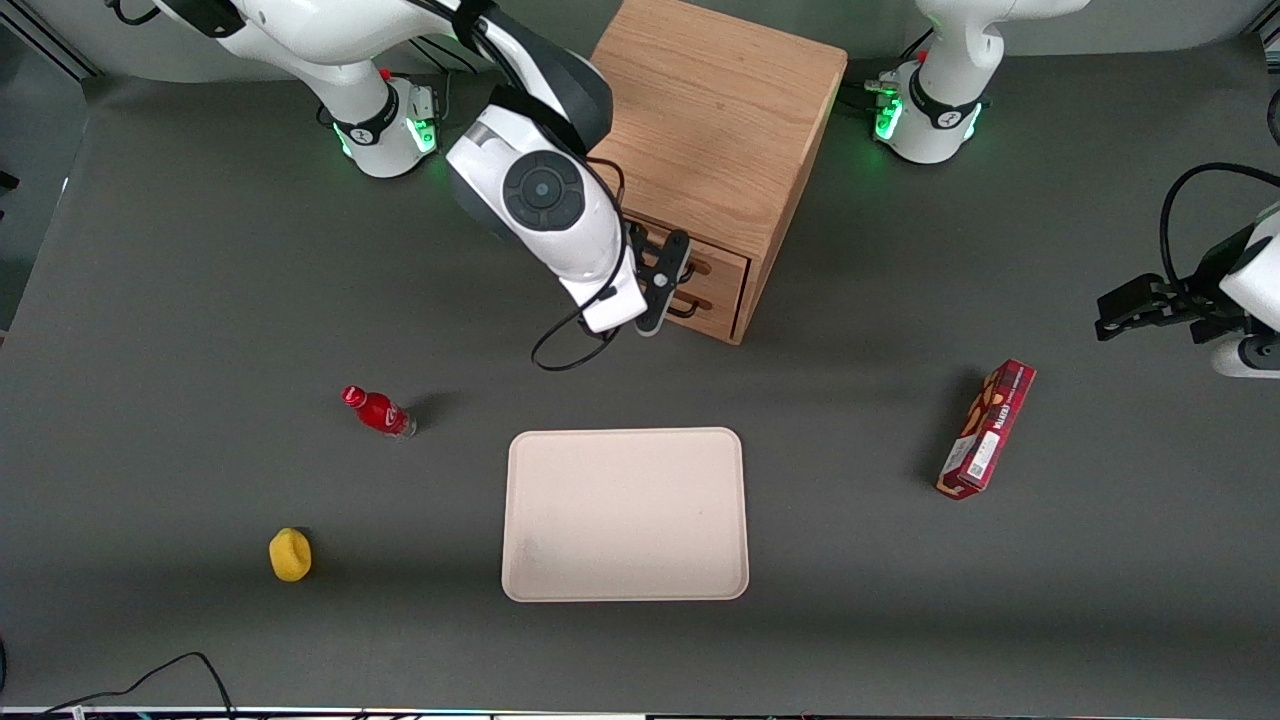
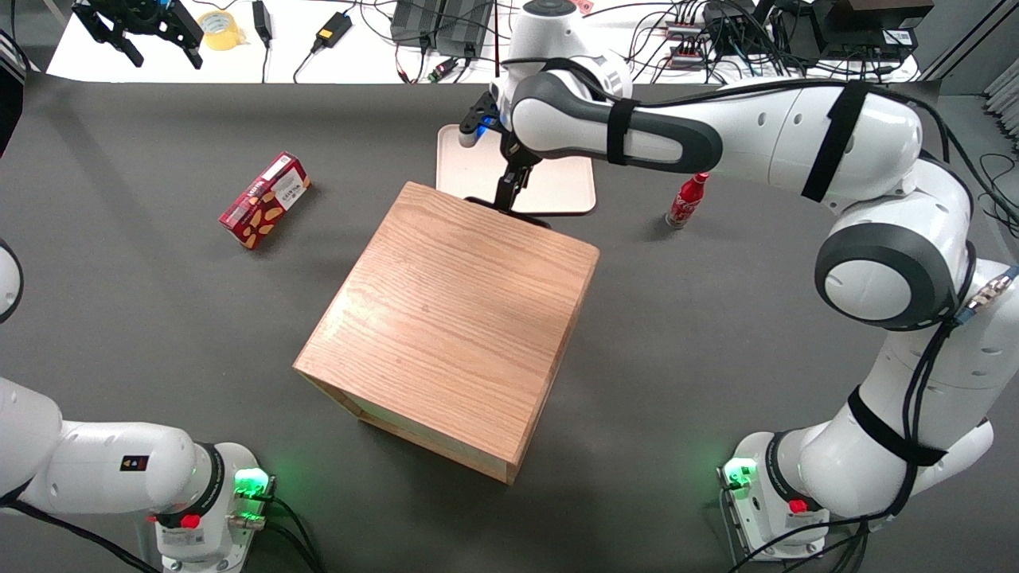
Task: Open upper drawer
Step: 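Pull the upper drawer outward by its handle with the right gripper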
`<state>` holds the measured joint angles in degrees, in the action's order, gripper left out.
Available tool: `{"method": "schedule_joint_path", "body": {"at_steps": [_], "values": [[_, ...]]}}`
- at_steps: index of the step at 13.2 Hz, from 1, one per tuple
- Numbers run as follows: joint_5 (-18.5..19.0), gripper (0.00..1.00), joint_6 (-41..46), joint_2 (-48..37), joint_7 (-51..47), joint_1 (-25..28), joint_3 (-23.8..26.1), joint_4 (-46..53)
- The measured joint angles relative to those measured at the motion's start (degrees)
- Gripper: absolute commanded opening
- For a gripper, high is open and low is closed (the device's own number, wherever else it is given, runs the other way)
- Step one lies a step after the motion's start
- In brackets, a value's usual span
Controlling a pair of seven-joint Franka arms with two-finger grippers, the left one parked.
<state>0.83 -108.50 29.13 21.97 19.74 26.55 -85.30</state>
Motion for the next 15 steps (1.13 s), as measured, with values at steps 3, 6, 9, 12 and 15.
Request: {"method": "schedule_joint_path", "body": {"at_steps": [3,6,9,12,15], "values": [[0.12,1.0,-0.66,0.09,3.31,-0.75,-2.78,-0.05],[0.12,1.0,-0.99,0.09,4.81,-0.89,-4.6,0.29],[0.12,1.0,-1.21,0.09,5.59,-0.91,-7.03,0.9],[-0.22,1.0,-1.84,0.1,5.65,-0.92,-9.69,1.89],[-0.31,1.0,-3.72,0.1,5.67,-0.94,-11.68,2.26]]}}
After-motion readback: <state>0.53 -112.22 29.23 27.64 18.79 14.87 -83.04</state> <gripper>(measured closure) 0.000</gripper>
